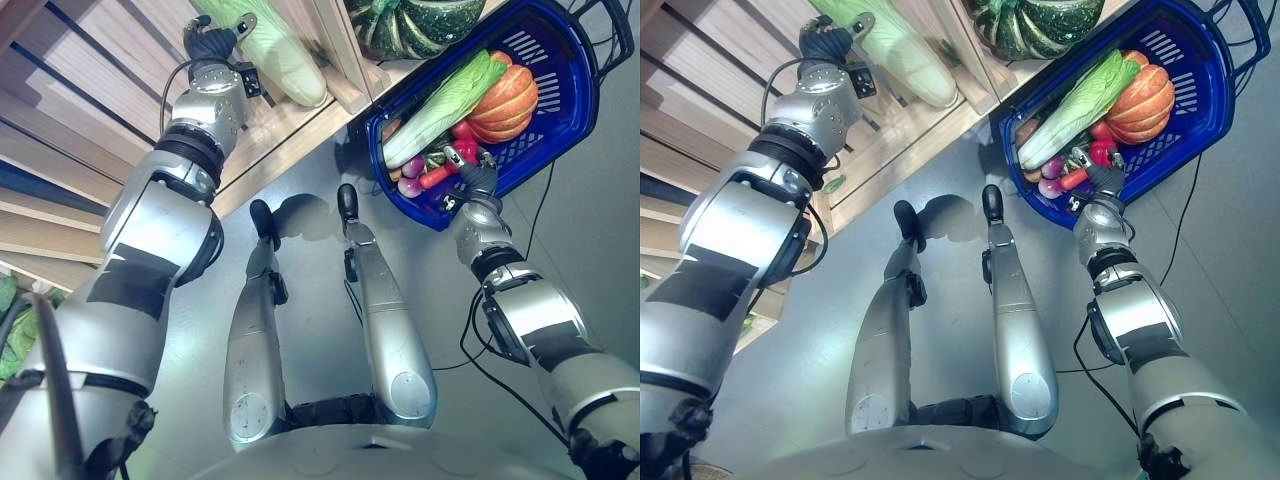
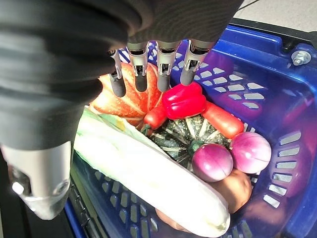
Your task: Pick up fruits and vegetables into the basket
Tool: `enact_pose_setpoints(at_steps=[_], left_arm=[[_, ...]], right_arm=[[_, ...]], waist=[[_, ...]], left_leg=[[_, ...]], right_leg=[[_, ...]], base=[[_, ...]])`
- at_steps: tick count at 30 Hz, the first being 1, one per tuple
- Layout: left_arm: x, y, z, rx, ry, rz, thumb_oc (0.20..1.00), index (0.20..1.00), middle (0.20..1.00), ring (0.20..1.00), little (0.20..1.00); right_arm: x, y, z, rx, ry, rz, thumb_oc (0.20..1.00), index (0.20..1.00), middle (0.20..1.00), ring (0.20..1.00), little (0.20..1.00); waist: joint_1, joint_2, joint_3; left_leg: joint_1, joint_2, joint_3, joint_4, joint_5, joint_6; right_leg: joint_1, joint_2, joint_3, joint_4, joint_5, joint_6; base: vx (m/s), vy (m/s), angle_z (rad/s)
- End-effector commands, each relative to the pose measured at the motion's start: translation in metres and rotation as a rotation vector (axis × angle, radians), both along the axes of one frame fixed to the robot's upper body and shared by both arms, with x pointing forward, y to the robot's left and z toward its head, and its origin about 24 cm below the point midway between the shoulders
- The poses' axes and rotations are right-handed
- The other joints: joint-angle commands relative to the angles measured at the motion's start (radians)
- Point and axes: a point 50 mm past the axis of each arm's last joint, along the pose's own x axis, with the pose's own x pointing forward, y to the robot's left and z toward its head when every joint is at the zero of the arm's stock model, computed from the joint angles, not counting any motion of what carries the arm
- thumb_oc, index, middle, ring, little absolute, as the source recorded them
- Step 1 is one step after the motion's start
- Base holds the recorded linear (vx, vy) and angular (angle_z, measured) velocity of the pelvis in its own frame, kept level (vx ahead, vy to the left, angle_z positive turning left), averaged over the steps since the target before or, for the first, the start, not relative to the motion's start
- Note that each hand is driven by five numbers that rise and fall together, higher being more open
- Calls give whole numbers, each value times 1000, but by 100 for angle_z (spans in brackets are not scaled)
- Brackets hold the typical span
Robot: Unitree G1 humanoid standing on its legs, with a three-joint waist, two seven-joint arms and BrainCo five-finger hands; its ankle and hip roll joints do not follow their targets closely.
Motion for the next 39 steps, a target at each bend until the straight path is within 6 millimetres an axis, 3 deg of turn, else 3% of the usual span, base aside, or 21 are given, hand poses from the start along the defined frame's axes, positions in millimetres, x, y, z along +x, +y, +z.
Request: enact_pose_setpoints(at_steps=[1, 13, 30, 39], left_arm=[[2, -7, 1, 72, 39, -28, 1000, 1000, 1000, 1000, 1000], [2, -9, -3, 146, 90, -61, 1000, 1000, 1000, 1000, 1000], [0, -2, 6, -156, -19, 59, 1000, 1000, 1000, 1000, 1000], [-3, -4, 19, -214, -129, 119, 1000, 1000, 1000, 1000, 1000]], right_arm=[[-4, -4, -5, -33, -2, -8, 1000, 1000, 1000, 1000, 1000], [-6, -7, -7, -42, 3, -6, 1000, 1000, 1000, 1000, 1000], [-7, 0, -11, -28, -2, -12, 1000, 1000, 1000, 1000, 1000], [-8, 1, -13, -14, -6, -13, 1000, 1000, 1000, 1000, 1000]], waist=[[-14, -17, -44], [-22, -18, -44], [-16, -19, -44], [-13, -23, -44]], left_leg=[[-71, -3, -20, 110, -109, -21], [-71, 1, -14, 110, -105, -22], [-82, -1, -21, 114, -106, -23], [-86, -2, -27, 112, -107, -22]], right_leg=[[17, 20, -59, -54, -15, 27], [16, 18, -54, -54, -10, 28], [6, 17, -59, -49, -14, 28], [1, 22, -61, -44, -17, 28]], base=[[0, 0, 0], [0, 0, 0], [1, -4, 0], [3, -12, 0]])
